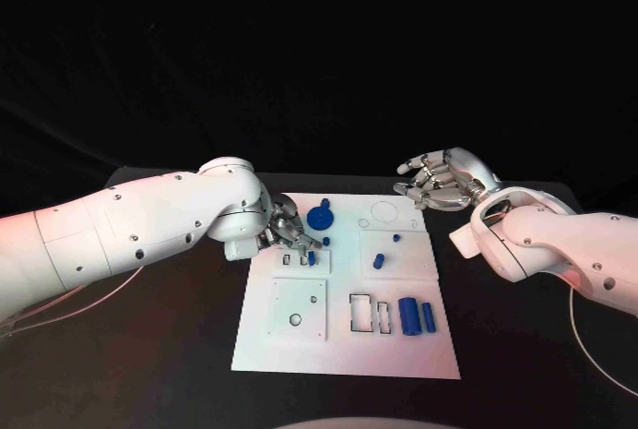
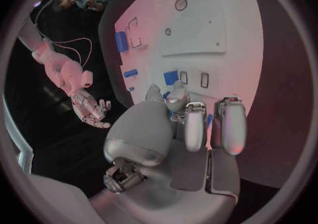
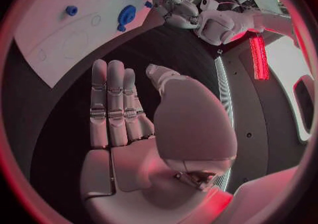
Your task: Assemble the parts on the task board
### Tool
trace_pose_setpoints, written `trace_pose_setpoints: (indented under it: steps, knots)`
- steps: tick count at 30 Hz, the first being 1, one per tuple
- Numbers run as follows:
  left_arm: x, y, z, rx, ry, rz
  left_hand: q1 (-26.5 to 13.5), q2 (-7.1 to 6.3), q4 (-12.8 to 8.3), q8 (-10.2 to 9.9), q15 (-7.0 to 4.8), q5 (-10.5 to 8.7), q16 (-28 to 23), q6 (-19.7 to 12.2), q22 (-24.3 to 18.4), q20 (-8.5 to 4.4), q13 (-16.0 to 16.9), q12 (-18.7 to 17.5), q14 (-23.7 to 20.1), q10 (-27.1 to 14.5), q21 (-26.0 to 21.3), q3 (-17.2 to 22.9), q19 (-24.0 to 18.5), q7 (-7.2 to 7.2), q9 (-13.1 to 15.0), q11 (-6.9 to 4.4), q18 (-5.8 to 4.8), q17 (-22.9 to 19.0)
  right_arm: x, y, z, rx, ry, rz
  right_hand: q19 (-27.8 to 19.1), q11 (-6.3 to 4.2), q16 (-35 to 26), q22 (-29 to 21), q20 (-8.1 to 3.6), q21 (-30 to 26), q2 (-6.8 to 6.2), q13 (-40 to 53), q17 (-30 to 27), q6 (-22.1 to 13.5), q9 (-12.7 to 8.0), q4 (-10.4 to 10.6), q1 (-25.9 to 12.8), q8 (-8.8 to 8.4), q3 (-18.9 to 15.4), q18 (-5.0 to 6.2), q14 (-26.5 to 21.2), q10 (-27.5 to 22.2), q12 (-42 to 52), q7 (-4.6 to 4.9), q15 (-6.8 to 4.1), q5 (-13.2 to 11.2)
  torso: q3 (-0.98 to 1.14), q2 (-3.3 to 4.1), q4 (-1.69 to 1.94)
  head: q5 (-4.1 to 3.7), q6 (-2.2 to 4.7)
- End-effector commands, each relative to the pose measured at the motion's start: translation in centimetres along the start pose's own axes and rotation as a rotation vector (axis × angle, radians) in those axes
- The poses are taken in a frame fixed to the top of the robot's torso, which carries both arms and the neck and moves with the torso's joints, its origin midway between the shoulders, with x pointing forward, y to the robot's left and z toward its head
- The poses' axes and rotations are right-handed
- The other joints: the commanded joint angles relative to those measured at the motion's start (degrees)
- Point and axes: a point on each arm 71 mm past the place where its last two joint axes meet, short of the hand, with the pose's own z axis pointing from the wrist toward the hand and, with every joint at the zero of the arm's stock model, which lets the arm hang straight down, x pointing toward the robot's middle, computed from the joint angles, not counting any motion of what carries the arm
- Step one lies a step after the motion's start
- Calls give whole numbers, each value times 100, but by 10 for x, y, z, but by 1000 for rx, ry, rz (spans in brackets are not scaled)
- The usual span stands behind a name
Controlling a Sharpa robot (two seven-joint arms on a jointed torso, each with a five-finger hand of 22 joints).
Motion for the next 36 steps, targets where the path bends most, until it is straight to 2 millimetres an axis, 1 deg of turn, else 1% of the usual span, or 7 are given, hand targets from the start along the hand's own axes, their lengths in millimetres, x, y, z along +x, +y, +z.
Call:
trace_pose_setpoints:
  steps: [1,8,13,16,18,23,36]
  knots:
    - [2,-3,1,-6,28,30,41,-15,-4,17,6,309,31,-1,592,-4,9,27,581,-5,28,-171,127,-25,0,-31,-46,1400,1,1,0,-8,0,3,17,27,-36,-24,44,-42,-29,-29,0,0,6,-11,-11,26,23,25,2,28,-38,26,15,31,-3,-4,0,-16,-20]
    - [3,-5,5,-10,41,39,78,-22,-3,34,-2,587,35,32,612,-9,11,32,582,-16,34,-167,130,-40,3,-43,-48,1405,1,1,1,-9,0,4,29,26,-62,-41,44,-55,-33,-50,4,1,7,-15,-13,28,24,26,18,40,-48,25,14,43,1,-7,-2,-20,-41]
    - [4,-7,6,-11,45,42,111,-42,0,66,-18,950,38,61,634,-23,16,38,583,-23,40,-167,135,-63,13,-63,-50,1409,1,1,1,-9,1,4,36,25,-81,-54,44,-65,-35,-66,8,5,8,-17,-16,32,24,26,29,48,-55,24,13,51,-1,-7,-3,-18,-47]
    - [4,-7,6,-12,47,44,146,-62,0,79,-32,1309,38,60,659,-37,27,48,583,-24,48,-158,143,-80,15,-80,-55,1410,1,1,1,-8,2,5,36,25,-81,-54,44,-65,-35,-66,8,5,8,-17,-16,32,24,26,29,48,-55,24,13,51,-1,-9,1,-24,-54]
    - [4,-7,7,-12,49,45,151,-70,2,85,-35,1396,42,63,666,-40,29,50,584,-26,51,-157,146,-85,15,-83,-56,1415,1,1,1,-7,2,5,36,25,-81,-54,44,-65,-35,-66,8,5,8,-17,-16,32,24,26,29,48,-55,24,13,51,0,-7,5,-28,-54]
    - [4,-8,7,-15,55,50,158,-69,1,99,-40,1480,40,76,679,-44,36,56,583,-23,56,-151,152,-93,20,-90,-58,1411,2,0,2,-5,6,7,45,23,-104,-68,44,-76,-35,-84,13,14,11,-17,-21,38,25,27,42,60,-62,22,12,59,4,-8,2,-30,-62]
    - [5,-8,10,-23,68,60,205,-63,-6,131,-49,1513,48,103,706,-51,66,83,586,-8,69,-133,166,-111,33,-104,-64,1422,4,0,2,-3,18,11,60,19,-144,-95,42,-97,-33,-117,24,37,18,-14,-38,54,26,27,67,83,-74,17,9,65,6,0,-3,-33,-91]
